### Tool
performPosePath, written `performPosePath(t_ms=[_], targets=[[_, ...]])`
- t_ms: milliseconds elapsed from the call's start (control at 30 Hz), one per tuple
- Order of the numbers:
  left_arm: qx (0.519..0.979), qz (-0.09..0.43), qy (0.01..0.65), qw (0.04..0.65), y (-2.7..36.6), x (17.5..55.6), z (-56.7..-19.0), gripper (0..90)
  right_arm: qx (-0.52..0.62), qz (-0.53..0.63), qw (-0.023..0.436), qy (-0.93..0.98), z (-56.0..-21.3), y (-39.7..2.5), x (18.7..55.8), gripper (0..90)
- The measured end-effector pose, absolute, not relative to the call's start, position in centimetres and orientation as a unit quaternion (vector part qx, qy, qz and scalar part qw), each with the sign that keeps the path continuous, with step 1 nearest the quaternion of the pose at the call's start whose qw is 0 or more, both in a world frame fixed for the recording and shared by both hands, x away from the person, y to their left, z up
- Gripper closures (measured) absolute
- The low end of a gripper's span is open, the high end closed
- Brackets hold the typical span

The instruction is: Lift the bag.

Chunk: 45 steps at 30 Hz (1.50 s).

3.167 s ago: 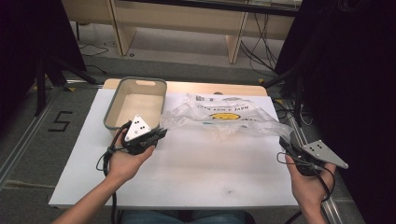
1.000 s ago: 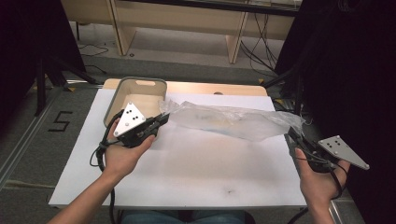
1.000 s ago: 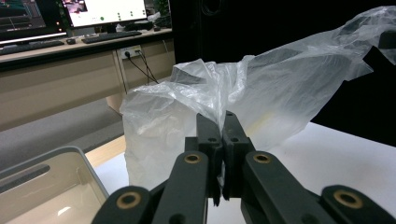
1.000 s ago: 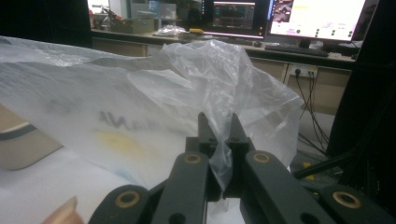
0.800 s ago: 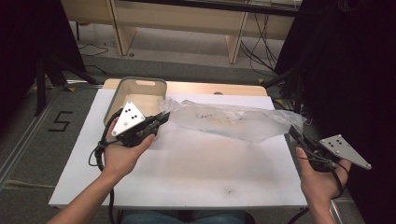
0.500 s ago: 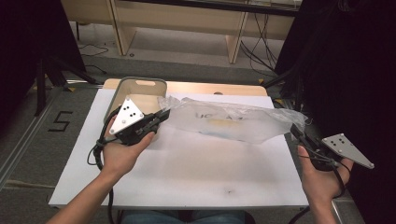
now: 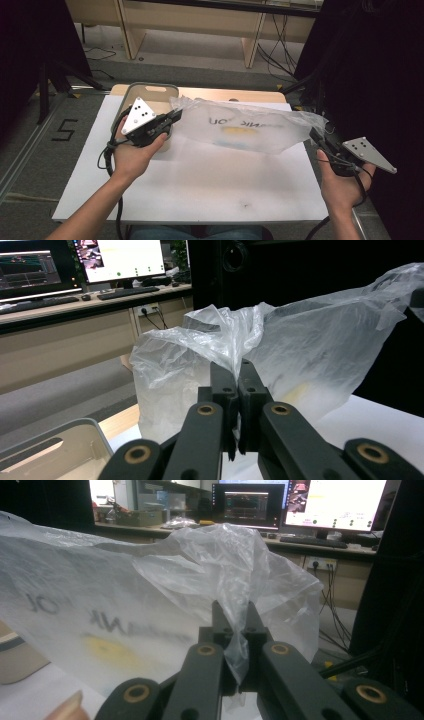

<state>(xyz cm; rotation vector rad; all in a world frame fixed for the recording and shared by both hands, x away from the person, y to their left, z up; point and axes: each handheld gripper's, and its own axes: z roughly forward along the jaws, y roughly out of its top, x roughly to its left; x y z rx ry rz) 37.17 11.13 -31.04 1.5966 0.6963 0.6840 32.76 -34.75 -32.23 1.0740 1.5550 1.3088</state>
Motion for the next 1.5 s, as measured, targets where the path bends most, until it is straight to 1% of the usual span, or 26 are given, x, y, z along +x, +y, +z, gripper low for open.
performPosePath(t_ms=[567, 1233, 1500], targets=[[0.685, 0.301, 0.320, 0.581, 10.5, 40.2, -31.3, 88.5, 0.425, 0.520, 0.412, 0.616, -31.9, -33.3, 35.4, 89.9], [0.678, 0.301, 0.362, 0.564, 9.9, 43.5, -33.5, 88.3, 0.441, 0.521, 0.397, 0.613, -33.7, -31.2, 38.4, 89.8], [0.675, 0.303, 0.372, 0.561, 9.7, 44.2, -33.9, 88.3, 0.448, 0.518, 0.393, 0.613, -34.3, -31.1, 39.0, 89.8]])
